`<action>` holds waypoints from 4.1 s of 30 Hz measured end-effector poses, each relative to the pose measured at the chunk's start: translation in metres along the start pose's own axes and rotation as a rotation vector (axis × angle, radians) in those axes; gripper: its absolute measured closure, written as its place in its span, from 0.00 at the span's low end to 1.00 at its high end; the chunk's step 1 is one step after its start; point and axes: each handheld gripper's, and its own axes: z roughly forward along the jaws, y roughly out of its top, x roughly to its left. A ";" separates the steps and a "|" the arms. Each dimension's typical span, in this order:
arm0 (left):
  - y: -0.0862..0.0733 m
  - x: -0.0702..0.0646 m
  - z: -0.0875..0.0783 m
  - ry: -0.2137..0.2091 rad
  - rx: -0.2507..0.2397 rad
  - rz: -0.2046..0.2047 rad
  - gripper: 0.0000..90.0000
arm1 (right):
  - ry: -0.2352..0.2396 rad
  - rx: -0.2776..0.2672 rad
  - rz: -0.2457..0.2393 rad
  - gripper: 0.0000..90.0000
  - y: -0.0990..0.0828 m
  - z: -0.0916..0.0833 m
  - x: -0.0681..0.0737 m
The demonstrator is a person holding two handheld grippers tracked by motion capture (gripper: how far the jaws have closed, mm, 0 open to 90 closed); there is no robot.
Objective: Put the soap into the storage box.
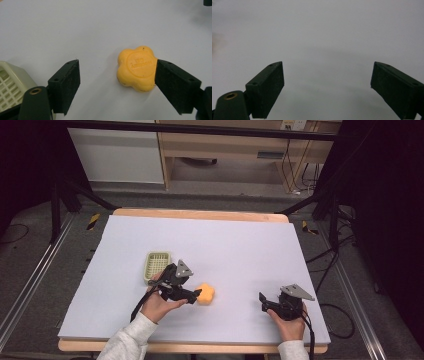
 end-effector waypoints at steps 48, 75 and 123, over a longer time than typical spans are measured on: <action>0.014 -0.023 0.041 -0.050 0.167 0.102 0.18 | 0.016 0.017 -0.008 0.14 0.000 0.001 0.000; 0.008 -0.024 0.065 -0.093 0.247 0.080 0.28 | 0.021 0.023 -0.005 0.14 0.000 0.001 0.000; 0.007 -0.008 0.033 -0.088 0.222 0.027 0.30 | 0.021 0.028 -0.009 0.14 0.001 0.002 0.001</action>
